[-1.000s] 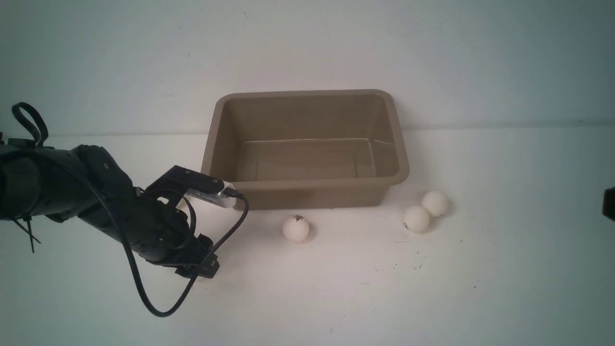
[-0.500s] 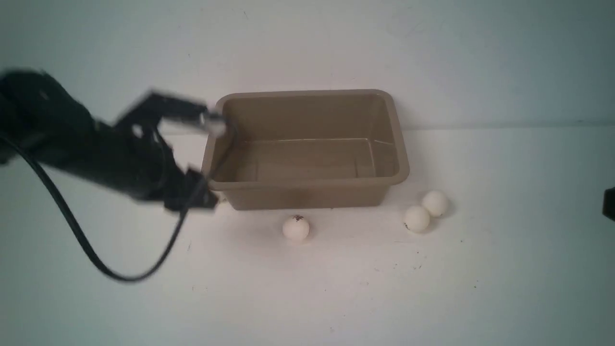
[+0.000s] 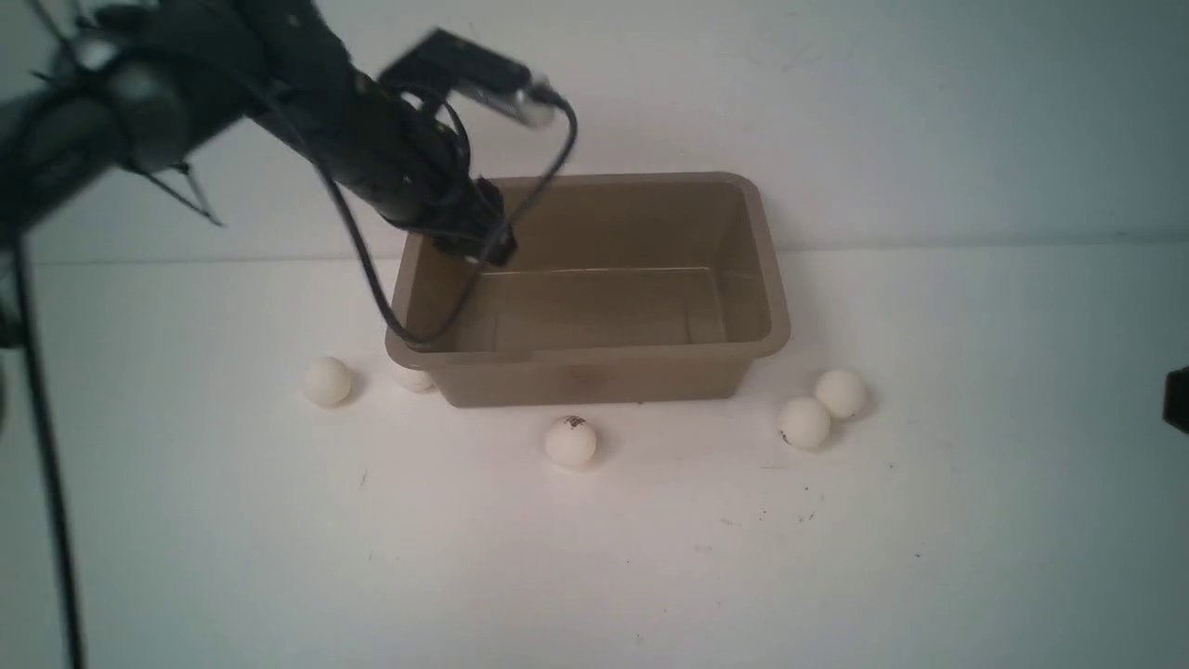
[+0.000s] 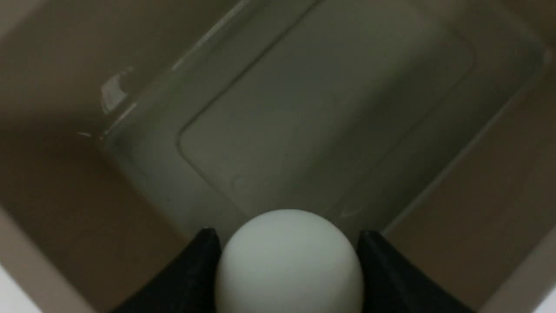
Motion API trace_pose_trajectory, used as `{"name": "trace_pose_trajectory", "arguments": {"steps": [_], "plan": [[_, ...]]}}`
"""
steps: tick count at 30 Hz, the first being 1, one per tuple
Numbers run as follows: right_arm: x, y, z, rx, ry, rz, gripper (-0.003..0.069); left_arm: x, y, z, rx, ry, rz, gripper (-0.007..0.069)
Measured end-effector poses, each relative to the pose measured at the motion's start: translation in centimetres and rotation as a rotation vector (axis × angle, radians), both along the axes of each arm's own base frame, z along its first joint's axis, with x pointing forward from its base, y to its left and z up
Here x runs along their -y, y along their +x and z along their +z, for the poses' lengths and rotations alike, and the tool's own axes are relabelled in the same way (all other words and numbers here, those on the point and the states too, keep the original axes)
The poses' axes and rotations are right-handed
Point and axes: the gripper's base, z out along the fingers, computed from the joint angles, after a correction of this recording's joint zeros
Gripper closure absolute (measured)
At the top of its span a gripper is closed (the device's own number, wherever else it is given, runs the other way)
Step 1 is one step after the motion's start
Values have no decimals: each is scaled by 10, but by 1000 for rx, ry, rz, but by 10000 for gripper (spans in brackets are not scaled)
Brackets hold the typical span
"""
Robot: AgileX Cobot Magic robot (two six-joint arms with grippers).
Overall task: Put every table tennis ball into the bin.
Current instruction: Use the left arm to put the table tennis ball into the box, then use the left arm to clamp the table tennis ball closest to it
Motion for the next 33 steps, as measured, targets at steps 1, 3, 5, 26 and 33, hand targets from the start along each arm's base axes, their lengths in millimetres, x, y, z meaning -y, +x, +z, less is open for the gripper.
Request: {"name": "trace_pose_trajectory", "arguments": {"steps": [1, 3, 5, 26, 33], "plan": [[0, 0, 0, -1, 0, 0, 671, 0, 1, -1, 0, 7, -8, 274], [0, 0, 0, -2, 0, 1, 671, 1, 3, -3, -4, 25, -39, 274], [0, 0, 0, -4, 0, 3, 671, 0, 3, -3, 6, 50, -82, 273], [0, -1, -2, -17, -24, 9, 671, -34, -42, 108, 172, 388, -236, 51], [1, -1, -3, -22, -46, 8, 670, -71, -53, 120, 165, 419, -165, 51]]}}
